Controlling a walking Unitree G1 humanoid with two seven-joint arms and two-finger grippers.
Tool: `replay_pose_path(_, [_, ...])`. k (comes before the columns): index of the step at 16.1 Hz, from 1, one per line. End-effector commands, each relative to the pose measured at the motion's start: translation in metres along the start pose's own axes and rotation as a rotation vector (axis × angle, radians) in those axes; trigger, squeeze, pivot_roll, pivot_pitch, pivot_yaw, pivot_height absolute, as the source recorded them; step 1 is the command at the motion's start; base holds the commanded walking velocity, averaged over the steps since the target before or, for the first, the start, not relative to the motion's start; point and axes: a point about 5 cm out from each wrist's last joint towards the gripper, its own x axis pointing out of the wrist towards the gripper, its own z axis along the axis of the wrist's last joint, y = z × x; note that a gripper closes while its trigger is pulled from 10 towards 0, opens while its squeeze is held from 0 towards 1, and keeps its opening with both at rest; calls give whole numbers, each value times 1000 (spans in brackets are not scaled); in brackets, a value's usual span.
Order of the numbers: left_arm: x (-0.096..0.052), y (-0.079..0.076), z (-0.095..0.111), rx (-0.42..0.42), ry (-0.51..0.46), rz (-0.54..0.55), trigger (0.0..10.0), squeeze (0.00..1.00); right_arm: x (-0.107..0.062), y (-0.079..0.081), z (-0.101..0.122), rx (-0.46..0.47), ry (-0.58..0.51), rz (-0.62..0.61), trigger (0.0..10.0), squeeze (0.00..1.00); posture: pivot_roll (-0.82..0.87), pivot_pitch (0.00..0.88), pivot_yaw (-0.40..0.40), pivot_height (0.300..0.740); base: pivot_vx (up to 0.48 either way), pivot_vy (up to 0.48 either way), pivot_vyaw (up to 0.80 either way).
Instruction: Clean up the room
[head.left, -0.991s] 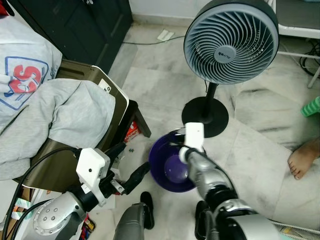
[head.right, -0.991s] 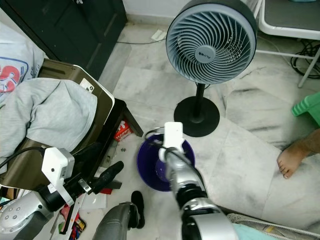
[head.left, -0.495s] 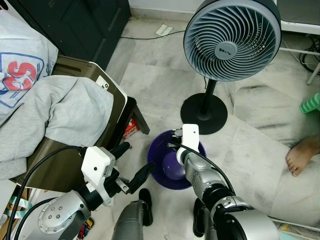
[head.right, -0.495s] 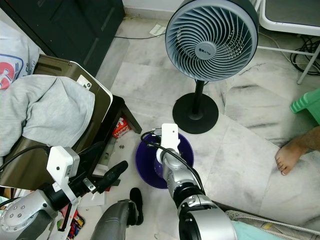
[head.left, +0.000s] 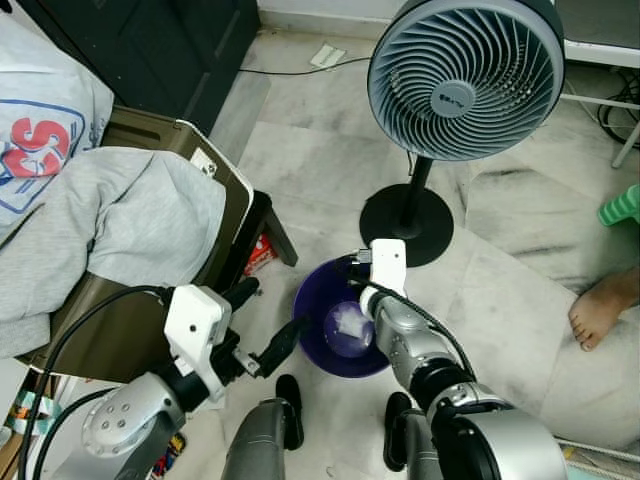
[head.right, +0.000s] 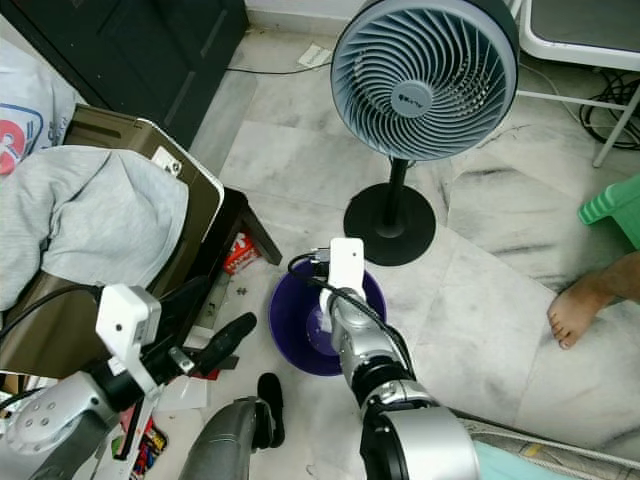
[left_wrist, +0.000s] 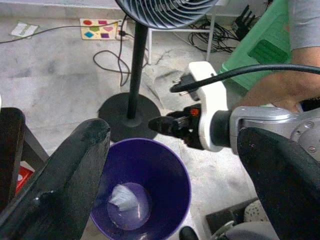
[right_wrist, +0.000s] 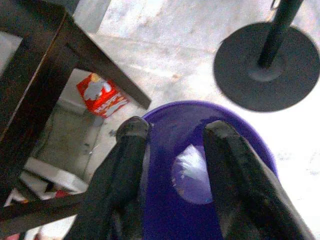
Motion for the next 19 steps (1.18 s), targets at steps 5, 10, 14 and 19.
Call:
replay_pose_path(5, [6, 2, -16, -19, 13, 37, 10000, 0, -1, -2, 4, -78, -48, 32, 10000, 1000, 184, 363, 89, 740, 0, 0, 0])
replay_pose_path(10, [34, 23, -25, 21, -83, 252, 10000, 0, -17, -33, -1, -182, -176, 33, 10000, 1000, 67, 196, 58, 740, 0, 0, 0])
replay_pose_path(14, [42, 42, -32, 25, -106, 463, 10000, 0, -37, -34, -15, -233, -229, 70, 10000, 1000, 41, 123, 43, 740, 0, 0, 0])
replay_pose_path(19, [46, 52, -32, 38, -152, 542, 10000, 0, -66, -50, 3, -274, -335, 53, 10000, 1000, 19, 52, 16, 740, 0, 0, 0])
